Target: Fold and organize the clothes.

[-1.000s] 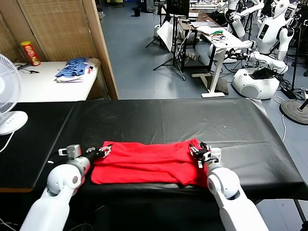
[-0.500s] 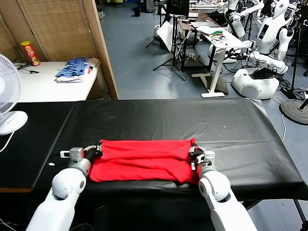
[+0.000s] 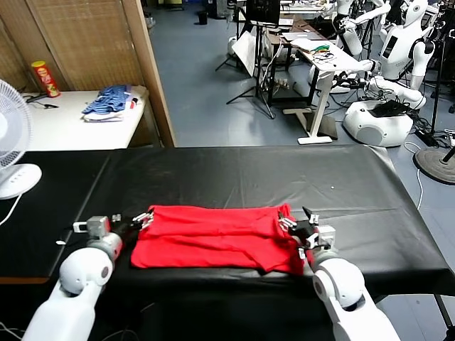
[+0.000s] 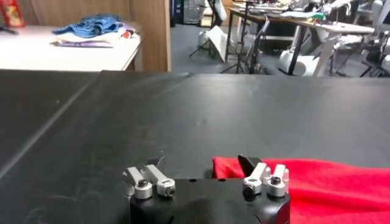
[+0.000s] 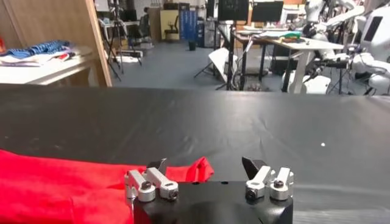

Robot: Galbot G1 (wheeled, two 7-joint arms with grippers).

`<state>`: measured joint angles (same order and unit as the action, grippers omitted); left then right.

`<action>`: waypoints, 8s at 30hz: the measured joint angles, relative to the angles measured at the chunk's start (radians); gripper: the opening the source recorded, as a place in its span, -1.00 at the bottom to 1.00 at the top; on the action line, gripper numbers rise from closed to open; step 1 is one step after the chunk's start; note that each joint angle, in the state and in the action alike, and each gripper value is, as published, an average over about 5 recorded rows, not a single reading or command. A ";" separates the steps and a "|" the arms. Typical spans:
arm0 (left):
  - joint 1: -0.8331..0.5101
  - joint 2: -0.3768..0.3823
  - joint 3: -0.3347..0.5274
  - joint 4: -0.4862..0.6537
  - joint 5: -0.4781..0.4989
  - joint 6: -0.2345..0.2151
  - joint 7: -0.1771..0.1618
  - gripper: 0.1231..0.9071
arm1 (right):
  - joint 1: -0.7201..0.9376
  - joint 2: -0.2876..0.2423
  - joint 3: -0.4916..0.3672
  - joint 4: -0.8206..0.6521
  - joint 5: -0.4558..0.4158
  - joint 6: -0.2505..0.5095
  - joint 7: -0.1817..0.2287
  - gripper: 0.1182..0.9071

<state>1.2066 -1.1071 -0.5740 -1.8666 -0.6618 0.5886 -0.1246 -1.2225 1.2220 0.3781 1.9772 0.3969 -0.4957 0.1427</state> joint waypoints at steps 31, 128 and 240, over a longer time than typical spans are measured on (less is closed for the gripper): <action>0.191 -0.083 -0.026 -0.079 0.243 -0.078 0.039 -0.89 | -0.019 -0.005 0.040 0.090 0.022 0.000 -0.003 0.72; 0.126 -0.170 0.024 -0.133 -0.031 -0.060 -0.005 0.72 | 0.127 0.088 -0.322 -0.088 -0.253 0.040 -0.054 0.72; 0.291 -0.170 0.141 -0.372 0.319 -0.155 0.070 0.72 | 0.297 0.139 -0.304 -0.365 -0.201 0.156 -0.217 -0.96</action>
<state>1.4976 -1.2772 -0.4334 -2.2381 -0.3426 0.4334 -0.0547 -0.9257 1.3612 0.0743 1.6125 0.1963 -0.3398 -0.0738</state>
